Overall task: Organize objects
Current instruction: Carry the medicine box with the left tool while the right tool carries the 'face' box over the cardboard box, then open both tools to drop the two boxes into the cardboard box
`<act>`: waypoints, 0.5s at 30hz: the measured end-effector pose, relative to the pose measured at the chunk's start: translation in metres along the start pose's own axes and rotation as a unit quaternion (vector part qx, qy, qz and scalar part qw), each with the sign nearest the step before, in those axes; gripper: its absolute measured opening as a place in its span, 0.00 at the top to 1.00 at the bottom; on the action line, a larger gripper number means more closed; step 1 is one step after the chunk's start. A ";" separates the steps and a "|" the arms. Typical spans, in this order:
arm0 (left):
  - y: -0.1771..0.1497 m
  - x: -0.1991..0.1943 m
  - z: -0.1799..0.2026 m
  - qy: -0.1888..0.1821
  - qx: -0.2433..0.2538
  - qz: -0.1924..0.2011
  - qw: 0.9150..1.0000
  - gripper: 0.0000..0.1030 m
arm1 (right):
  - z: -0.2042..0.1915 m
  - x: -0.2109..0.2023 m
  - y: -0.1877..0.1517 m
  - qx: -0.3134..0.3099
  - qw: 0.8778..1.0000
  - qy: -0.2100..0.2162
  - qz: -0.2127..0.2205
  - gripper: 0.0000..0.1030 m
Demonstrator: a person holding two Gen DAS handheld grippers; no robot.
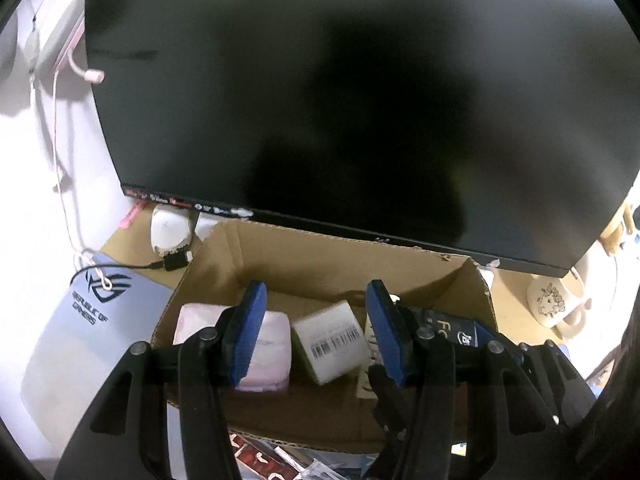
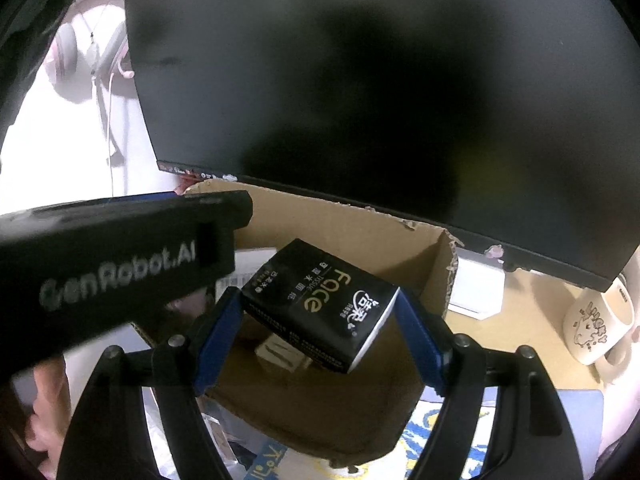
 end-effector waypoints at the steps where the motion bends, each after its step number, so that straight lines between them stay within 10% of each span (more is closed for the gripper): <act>1: 0.000 0.001 -0.001 -0.006 -0.004 -0.001 1.000 0.50 | 0.000 0.000 0.000 -0.001 1.000 0.002 -0.001 0.19; 7: 0.002 -0.003 -0.011 0.043 0.011 0.002 0.999 0.12 | 0.000 -0.002 -0.001 -0.004 1.000 0.003 -0.003 0.19; 15: 0.011 -0.026 -0.021 0.071 0.010 0.024 0.997 0.00 | 0.002 -0.005 0.001 0.025 1.000 0.008 0.001 0.11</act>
Point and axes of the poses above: each gripper's, at about its wrist camera, not at the fingertips, and x roughly the way its jaws point, z to its right, y to its top, the point moved 10 cm from there along x, roughly the way its jaws point, and after that the axes turned 3 degrees about -y, right-handed, at the moved point
